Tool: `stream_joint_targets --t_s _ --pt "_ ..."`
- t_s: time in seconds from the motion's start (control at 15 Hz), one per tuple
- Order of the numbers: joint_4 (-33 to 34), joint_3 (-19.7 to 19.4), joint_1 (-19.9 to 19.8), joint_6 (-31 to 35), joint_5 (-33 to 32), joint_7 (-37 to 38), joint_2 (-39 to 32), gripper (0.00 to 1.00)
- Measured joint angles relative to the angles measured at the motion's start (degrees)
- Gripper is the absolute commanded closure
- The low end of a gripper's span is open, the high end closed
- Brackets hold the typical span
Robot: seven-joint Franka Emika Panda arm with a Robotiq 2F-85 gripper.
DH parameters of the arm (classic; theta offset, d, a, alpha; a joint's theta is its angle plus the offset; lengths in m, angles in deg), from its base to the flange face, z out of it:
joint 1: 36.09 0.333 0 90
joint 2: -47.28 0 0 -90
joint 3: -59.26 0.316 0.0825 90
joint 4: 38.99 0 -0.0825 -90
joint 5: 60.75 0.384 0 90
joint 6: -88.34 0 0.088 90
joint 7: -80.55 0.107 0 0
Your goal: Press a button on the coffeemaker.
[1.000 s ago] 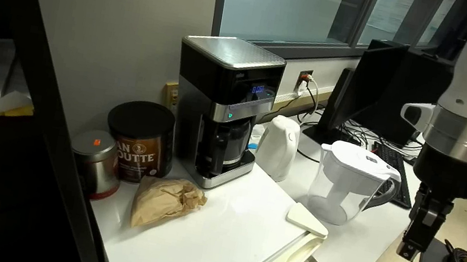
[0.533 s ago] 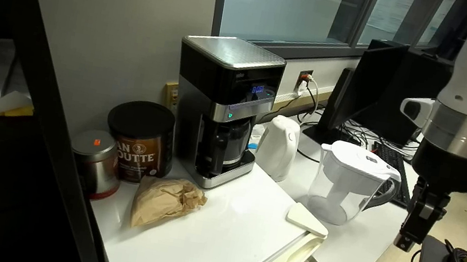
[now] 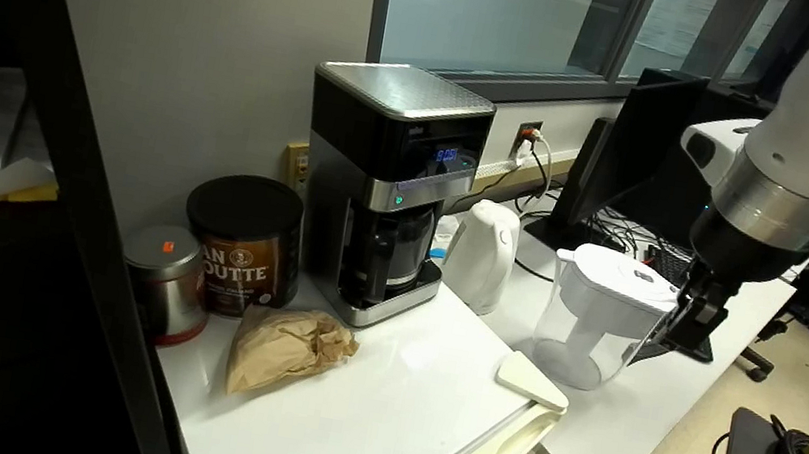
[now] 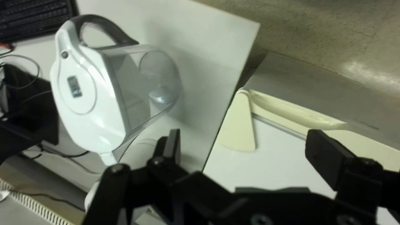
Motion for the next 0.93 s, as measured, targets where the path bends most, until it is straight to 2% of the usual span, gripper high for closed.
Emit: stream_joint_targets --t_s 0.6,0.8,0.93 --pt "3.5 -0.3 -2.3 6.9 -25.0 1.6 -4.9 0.96" --pt "5.6 -0.9 -2.5 9.6 -31.7 4.1 -7.6 1.00" --pt "7.2 -1.5 -2.5 11.2 -35.2 5.6 -9.6 0.99"
